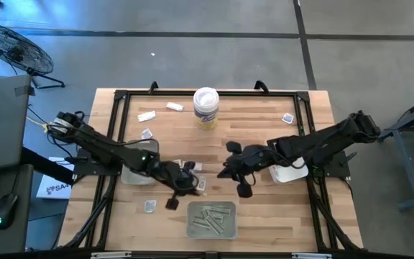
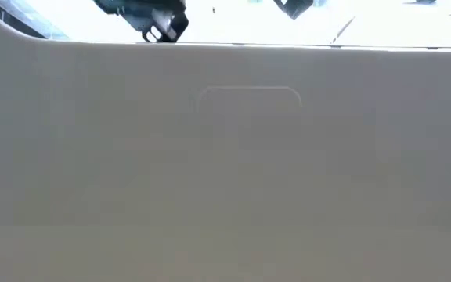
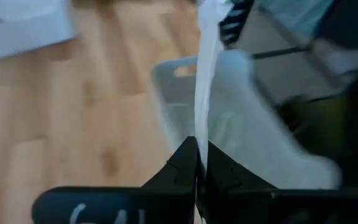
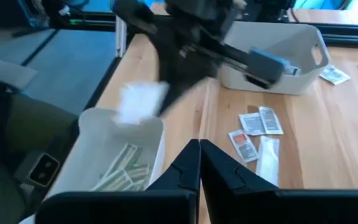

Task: Pick & Place First Aid Supplies
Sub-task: Put the green bandage pack into the bottom gray bin

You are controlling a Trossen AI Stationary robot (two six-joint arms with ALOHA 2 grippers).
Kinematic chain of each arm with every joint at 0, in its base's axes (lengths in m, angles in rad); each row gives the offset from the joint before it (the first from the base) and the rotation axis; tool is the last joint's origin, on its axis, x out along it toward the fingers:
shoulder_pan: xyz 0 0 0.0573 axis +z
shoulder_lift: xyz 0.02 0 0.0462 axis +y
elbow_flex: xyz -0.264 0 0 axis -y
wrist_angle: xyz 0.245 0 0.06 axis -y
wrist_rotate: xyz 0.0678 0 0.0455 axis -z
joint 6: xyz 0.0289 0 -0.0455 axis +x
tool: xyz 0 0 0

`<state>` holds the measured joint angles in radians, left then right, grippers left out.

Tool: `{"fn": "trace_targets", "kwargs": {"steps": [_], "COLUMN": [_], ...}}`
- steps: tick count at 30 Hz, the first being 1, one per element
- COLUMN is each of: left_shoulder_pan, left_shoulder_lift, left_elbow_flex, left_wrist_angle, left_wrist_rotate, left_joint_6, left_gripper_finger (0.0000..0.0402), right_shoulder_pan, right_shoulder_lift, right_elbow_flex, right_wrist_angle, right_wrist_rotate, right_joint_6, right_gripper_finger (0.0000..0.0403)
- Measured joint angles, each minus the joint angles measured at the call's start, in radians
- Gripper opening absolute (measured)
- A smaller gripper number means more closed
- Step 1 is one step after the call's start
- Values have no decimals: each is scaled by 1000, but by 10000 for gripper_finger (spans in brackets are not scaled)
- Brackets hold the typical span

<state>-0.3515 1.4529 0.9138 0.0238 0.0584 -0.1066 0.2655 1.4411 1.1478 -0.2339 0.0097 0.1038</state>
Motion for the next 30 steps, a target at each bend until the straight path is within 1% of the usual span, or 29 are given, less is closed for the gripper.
{"fn": "trace_targets", "kwargs": {"steps": [2, 5, 8, 10, 13, 15, 20, 22, 25, 27, 30], "left_shoulder_pan": [-12, -42, -87, -114, -133, -140, -140, -140, -140, -140, -140], "left_shoulder_lift": [21, 81, 141, 167, 225, 251, 315, 334, 364, 382, 412], "left_elbow_flex": [23, 45, 100, 140, 190, 209, 220, 218, 220, 220, 219], "left_wrist_angle": [19, 9, 25, 3, -23, -41, -25, -49, -33, -32, -55], "left_wrist_rotate": [10, -36, -59, -74, -99, -107, -97, -99, -99, -92, -87], "left_joint_6": [-69, -129, -143, -162, -192, -210, -289, -312, -344, -358, -374], "left_gripper_finger": [0, 0, 0, 0, 1, 1, 1, 1, 3, 12, 37], "right_shoulder_pan": [31, 96, 170, 210, 260, 284, 333, 347, 366, 366, 367], "right_shoulder_lift": [3, 10, 13, 12, 13, 15, 32, 44, 57, 65, 74], "right_elbow_flex": [0, 0, -1, -1, -1, -1, -1, -1, -1, -1, -1], "right_wrist_angle": [-1, 4, -2, -11, -38, -45, -72, -74, -78, -61, -62], "right_wrist_rotate": [42, 85, 163, 216, 299, 334, 370, 376, 388, 392, 401], "right_joint_6": [0, -7, -19, -17, 4, 17, 75, 79, 85, 103, 135], "right_gripper_finger": [1, 1, 1, 1, 1, 1, 1, 1, 1, 1, 1]}}
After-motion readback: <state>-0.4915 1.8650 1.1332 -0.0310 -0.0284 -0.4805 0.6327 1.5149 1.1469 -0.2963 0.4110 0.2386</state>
